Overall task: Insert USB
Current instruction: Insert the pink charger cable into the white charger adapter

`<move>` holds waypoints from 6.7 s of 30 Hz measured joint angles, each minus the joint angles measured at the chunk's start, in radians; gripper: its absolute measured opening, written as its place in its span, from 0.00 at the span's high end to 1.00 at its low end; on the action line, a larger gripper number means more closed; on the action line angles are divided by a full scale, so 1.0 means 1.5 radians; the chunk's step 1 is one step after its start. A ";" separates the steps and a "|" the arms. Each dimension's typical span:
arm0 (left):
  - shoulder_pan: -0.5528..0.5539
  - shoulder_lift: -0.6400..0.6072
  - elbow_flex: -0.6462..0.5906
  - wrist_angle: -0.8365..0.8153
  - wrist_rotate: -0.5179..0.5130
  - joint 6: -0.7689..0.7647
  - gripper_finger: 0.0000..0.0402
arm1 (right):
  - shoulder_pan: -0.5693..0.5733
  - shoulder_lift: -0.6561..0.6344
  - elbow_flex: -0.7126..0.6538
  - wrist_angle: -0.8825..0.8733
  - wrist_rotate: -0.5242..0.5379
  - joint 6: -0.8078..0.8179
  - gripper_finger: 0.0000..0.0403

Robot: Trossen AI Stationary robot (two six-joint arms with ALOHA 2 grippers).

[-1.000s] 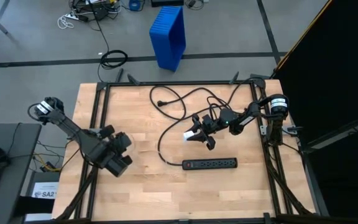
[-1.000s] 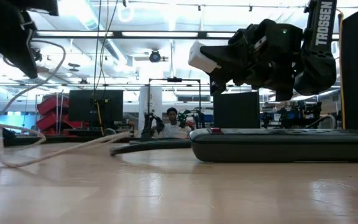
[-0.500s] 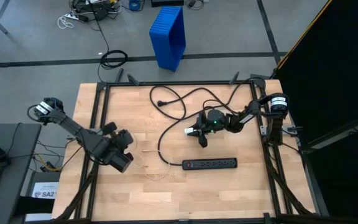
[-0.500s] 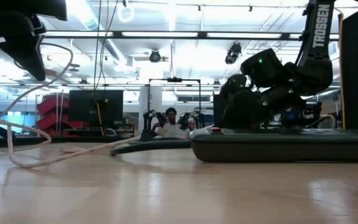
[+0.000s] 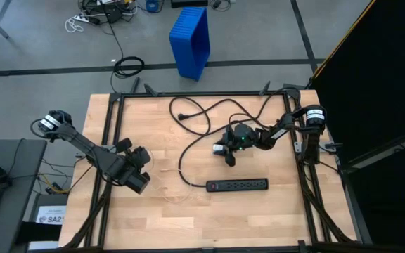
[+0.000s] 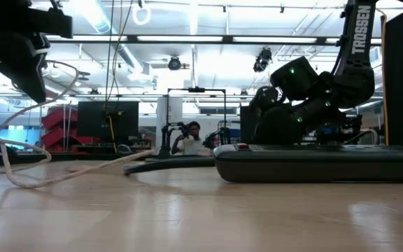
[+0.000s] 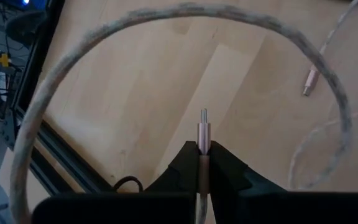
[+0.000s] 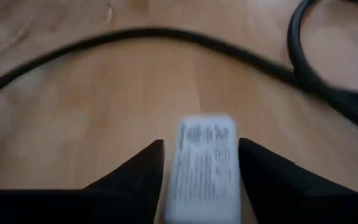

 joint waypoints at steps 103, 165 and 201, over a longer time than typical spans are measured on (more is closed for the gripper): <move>0.292 0.070 -0.097 0.841 0.123 0.712 0.87 | 0.091 -0.011 0.246 -0.114 0.038 -0.095 1.00; 0.058 0.142 -0.082 0.558 0.169 0.787 0.61 | 0.072 -0.011 0.246 -0.133 0.074 -0.038 1.00; 0.141 -0.292 0.019 0.834 -0.514 0.945 1.00 | 0.102 -0.012 0.246 -0.187 0.006 -0.041 1.00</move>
